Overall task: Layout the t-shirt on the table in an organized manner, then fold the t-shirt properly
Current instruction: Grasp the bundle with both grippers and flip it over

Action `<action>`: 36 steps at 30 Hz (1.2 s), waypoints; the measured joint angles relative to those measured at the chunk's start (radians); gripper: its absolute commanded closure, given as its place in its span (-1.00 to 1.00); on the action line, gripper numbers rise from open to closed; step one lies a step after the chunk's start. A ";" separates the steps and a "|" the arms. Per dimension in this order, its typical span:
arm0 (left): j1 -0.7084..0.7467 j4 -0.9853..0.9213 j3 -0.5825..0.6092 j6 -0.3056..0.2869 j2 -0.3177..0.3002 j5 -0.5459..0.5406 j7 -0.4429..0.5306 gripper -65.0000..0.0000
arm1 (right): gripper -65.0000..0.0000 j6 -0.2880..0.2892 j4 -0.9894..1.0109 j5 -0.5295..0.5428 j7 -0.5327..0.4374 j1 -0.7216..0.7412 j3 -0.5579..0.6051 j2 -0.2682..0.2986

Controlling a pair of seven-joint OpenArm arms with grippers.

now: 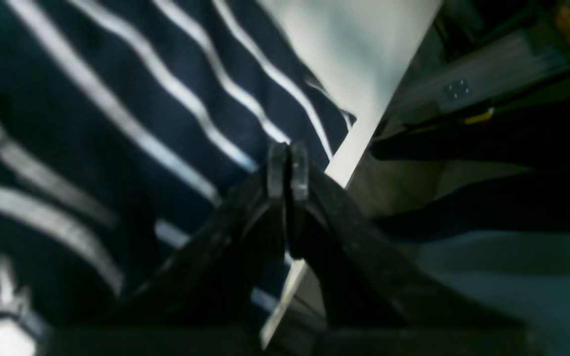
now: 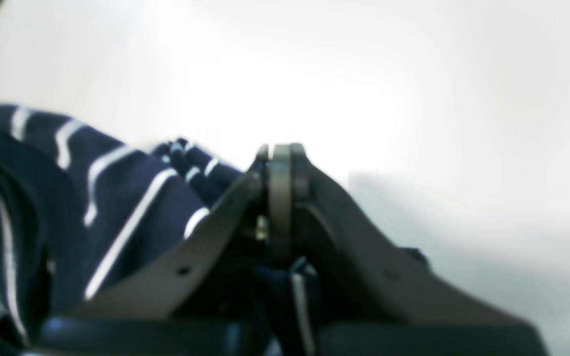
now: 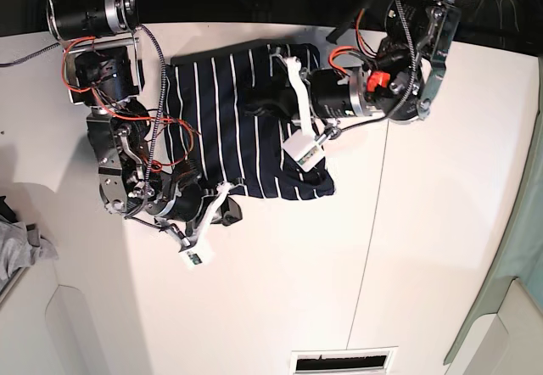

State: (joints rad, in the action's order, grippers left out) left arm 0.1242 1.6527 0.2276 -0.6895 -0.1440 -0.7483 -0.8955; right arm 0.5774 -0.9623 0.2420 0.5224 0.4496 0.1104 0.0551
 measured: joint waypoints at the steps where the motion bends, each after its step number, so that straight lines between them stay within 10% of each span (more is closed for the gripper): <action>1: 0.003 -0.010 0.010 0.000 0.014 0.043 0.022 1.00 | 1.00 0.000 0.009 0.000 -0.003 0.002 0.023 0.000; 7: -0.026 -0.200 0.014 0.000 0.081 0.130 0.075 1.00 | 1.00 0.003 0.021 0.002 -0.006 -0.014 0.114 0.029; 36: -0.468 -0.648 -0.019 -0.003 -0.006 0.167 0.071 1.00 | 1.00 0.000 -0.294 0.213 0.072 -0.313 0.044 0.142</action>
State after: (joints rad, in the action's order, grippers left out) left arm -0.3439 1.0050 0.2081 -0.6922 -0.1497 -0.5816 -0.8246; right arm 0.5770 -1.2568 0.4553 0.5949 0.1364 0.1547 0.1967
